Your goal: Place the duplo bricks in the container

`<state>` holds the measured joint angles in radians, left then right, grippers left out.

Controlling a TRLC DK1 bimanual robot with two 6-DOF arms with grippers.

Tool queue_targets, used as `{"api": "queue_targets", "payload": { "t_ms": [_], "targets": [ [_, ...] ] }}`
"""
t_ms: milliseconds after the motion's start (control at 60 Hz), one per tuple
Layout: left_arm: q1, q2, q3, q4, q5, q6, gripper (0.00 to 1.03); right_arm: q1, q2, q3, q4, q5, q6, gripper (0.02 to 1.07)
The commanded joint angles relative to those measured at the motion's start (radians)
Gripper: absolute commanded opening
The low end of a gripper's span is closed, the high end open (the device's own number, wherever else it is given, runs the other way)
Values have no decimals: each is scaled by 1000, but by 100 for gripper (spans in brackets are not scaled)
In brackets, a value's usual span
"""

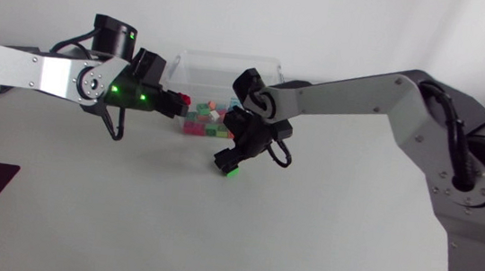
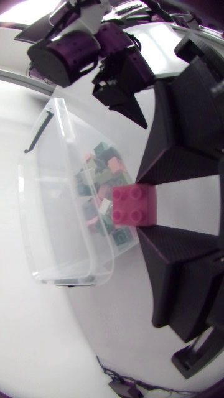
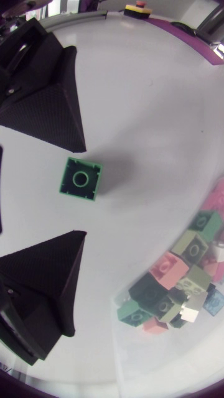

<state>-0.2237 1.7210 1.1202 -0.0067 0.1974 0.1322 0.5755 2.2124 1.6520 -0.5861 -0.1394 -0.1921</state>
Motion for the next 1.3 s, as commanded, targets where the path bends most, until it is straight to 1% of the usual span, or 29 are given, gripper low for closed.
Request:
{"api": "queue_targets", "payload": {
  "t_ms": [0,50,117,183,300,333,350,417,433,450,683,800,867,1083,1200,1283],
  "targets": [
    [17,-28,70,-33,14,27,24,11,56,52,-35,15,-17,83],
    [20,-26,90,-50,16,30,24,11,70,77,-52,15,-17,78],
    [24,-26,113,-68,25,38,24,12,95,123,-96,14,-15,77],
    [24,-23,135,-87,27,46,24,12,122,170,-138,12,-17,69],
    [24,-21,153,-99,28,50,24,15,139,195,-167,12,-20,62],
    [26,-23,158,-102,28,52,24,17,139,195,-170,12,-21,57],
    [29,-23,161,-105,28,52,24,20,139,190,-172,11,-21,50],
    [30,-28,170,-111,31,53,24,23,135,175,-166,11,-21,34],
    [30,-29,171,-111,33,53,24,24,130,167,-166,9,-21,28],
    [32,-31,174,-115,34,53,24,24,124,160,-162,6,-21,27],
    [44,-40,210,-111,53,41,24,24,-13,3,-93,4,-21,25],
    [44,-32,233,-72,57,14,24,18,-105,-67,-81,3,-20,25],
    [41,-14,259,-68,59,-2,24,14,-157,-101,-72,1,-20,25],
    [7,77,329,-7,57,-46,24,6,-287,-152,-67,0,-12,25],
    [-8,130,388,-4,57,-65,25,4,-332,-156,-66,-11,-9,25],
    [-23,173,438,-3,40,-72,25,4,-362,-162,-57,-19,-1,25]
  ]
}}
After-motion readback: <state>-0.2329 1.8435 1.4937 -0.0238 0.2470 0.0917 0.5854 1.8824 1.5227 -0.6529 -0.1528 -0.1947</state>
